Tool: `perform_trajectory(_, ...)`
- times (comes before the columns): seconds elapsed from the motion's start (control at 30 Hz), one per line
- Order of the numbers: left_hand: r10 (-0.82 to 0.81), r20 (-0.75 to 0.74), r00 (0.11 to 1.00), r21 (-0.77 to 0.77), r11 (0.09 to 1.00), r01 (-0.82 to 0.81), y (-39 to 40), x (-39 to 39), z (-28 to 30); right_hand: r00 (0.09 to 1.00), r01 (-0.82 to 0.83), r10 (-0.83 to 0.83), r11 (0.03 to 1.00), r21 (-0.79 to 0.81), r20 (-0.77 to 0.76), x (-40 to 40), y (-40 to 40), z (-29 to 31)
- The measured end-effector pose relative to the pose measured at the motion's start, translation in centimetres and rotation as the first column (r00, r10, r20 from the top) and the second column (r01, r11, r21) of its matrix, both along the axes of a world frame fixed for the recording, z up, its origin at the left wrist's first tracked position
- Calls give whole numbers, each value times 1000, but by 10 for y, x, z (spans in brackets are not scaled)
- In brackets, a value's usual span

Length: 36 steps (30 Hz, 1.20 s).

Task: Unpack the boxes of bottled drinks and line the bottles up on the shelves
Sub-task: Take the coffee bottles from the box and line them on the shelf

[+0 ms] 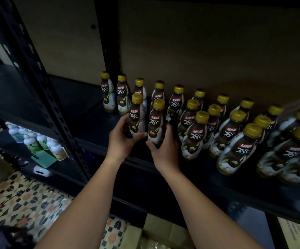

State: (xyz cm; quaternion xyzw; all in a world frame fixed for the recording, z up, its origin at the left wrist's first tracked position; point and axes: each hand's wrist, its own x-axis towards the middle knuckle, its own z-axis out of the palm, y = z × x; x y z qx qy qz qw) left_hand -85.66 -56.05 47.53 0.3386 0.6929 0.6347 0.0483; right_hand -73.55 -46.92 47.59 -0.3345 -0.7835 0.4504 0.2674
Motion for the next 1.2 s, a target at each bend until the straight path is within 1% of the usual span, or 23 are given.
perform_trajectory(0.2, -75, 90, 993, 28, 997, 73, -4, -3, 1, 1000, 2, -2, 1000, -17, 11, 0, -1, 2)
perform_trajectory(0.4, -49, 123, 991, 27, 999, 46, -4, -4, -2, 1000, 13, -13, 1000, -19, 7, 0, -1, 3)
perform_trajectory(0.6, -69, 152, 986, 46, 997, 63, -4, -3, -2, 1000, 13, -13, 1000, -8, 6, -1, -2, 2)
perform_trajectory(0.7, -82, 144, 986, 93, 993, 69, -4, 0, 2, 1000, 22, -22, 1000, -8, -3, -1, -3, 3)
perform_trajectory(0.77, -50, 160, 986, 161, 987, 23, -6, 7, 1, 1000, 14, -13, 1000, -4, 20, 2, -5, 5)
perform_trajectory(0.8, -13, 189, 982, 206, 978, -27, -8, 14, 0, 999, 5, -5, 1000, 6, 40, 6, -6, 6)
perform_trajectory(0.87, 98, 240, 966, 299, 939, -170, -13, 31, -6, 997, -15, 12, 999, 41, 77, 19, -13, 6)
perform_trajectory(0.9, 172, 243, 955, 346, 904, -251, -17, 41, -11, 996, -29, 24, 998, 62, 84, 28, -19, 5)
perform_trajectory(0.97, 318, 229, 920, 412, 825, -387, -26, 60, -24, 997, -55, 47, 992, 117, 64, 47, -31, -2)
perform_trajectory(1.0, 364, 214, 907, 418, 805, -421, -30, 69, -33, 998, -64, 62, 987, 148, 20, 58, -37, -8)
perform_trajectory(1.03, 380, 196, 904, 406, 807, -428, -34, 77, -45, 995, -74, 85, 979, 192, -53, 69, -40, -16)
perform_trajectory(1.1, 370, 167, 914, 320, 856, -405, -39, 93, -79, 965, -87, 167, 933, 350, -204, 89, -41, -44)
perform_trajectory(1.13, 357, 158, 921, 251, 887, -387, -42, 101, -103, 951, -90, 210, 891, 444, -229, 101, -40, -65)
perform_trajectory(1.17, 333, 158, 930, 180, 916, -358, -43, 107, -126, 944, -100, 244, 851, 516, -221, 111, -37, -89)
perform_trajectory(1.2, 307, 157, 939, 104, 940, -325, -45, 114, -157, 948, -126, 260, 835, 536, -183, 121, -34, -119)
